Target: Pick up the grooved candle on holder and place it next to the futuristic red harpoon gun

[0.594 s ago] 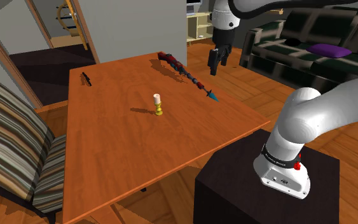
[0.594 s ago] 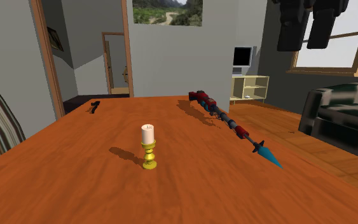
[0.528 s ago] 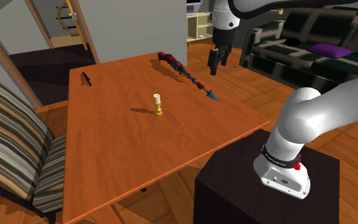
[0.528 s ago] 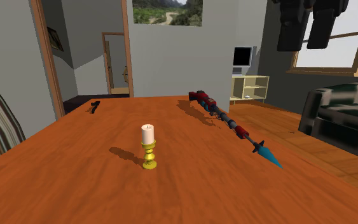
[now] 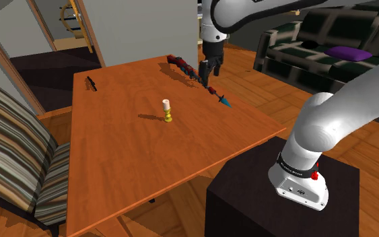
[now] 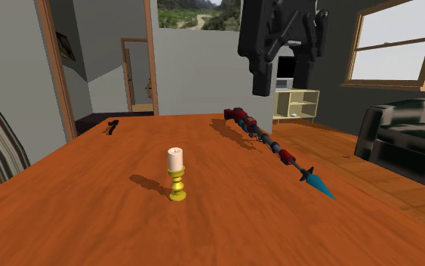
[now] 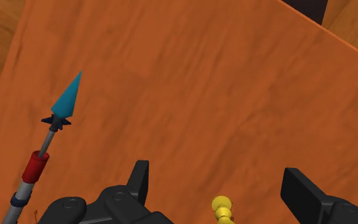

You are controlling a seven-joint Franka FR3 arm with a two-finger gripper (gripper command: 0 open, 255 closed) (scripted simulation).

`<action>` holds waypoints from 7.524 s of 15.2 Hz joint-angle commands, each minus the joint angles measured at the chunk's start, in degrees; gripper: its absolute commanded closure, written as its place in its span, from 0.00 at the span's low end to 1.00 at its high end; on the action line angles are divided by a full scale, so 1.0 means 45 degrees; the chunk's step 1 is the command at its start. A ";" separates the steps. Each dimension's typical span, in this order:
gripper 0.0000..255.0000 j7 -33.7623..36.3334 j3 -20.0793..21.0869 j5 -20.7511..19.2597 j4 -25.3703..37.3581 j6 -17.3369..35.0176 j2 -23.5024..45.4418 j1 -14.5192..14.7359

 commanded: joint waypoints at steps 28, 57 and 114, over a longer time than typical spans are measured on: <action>0.00 0.0051 0.0474 0.0261 0.6098 0.4111 1.0573 0.0502; 1.00 0.0021 0.0498 0.0345 0.7300 0.2109 0.9770 0.0480; 1.00 -0.9116 -0.4460 0.0097 0.5835 -0.1363 0.4958 -0.3819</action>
